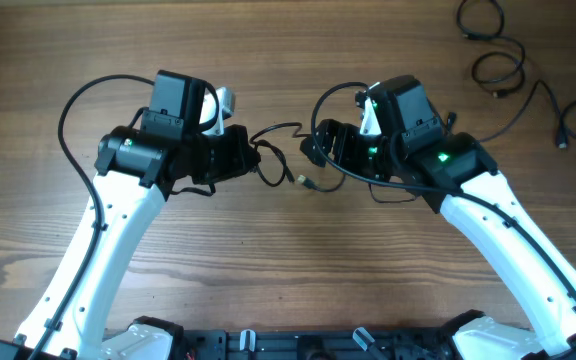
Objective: Untangle cables
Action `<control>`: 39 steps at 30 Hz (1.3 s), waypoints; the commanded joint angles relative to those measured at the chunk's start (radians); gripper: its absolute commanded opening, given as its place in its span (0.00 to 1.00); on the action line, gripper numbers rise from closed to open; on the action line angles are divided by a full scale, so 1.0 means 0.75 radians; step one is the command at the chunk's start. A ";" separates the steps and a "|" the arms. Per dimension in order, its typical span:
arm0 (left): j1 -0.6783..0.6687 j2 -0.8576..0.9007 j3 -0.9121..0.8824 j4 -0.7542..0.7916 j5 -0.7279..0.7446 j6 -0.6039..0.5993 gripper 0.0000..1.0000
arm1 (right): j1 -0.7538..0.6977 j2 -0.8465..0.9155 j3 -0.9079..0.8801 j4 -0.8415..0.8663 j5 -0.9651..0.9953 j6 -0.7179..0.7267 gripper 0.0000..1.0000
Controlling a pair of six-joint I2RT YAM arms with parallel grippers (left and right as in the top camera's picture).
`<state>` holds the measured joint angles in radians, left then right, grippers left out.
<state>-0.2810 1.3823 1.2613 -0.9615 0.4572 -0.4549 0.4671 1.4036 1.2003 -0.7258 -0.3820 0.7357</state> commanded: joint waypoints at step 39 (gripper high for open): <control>0.134 -0.011 0.001 0.052 0.627 -0.202 0.04 | -0.051 -0.016 0.020 -0.096 -0.419 -0.487 0.52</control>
<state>-0.1875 1.3823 1.2610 -0.9268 0.8589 -0.6086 0.4229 1.4025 1.2015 -0.8001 -0.6746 0.3759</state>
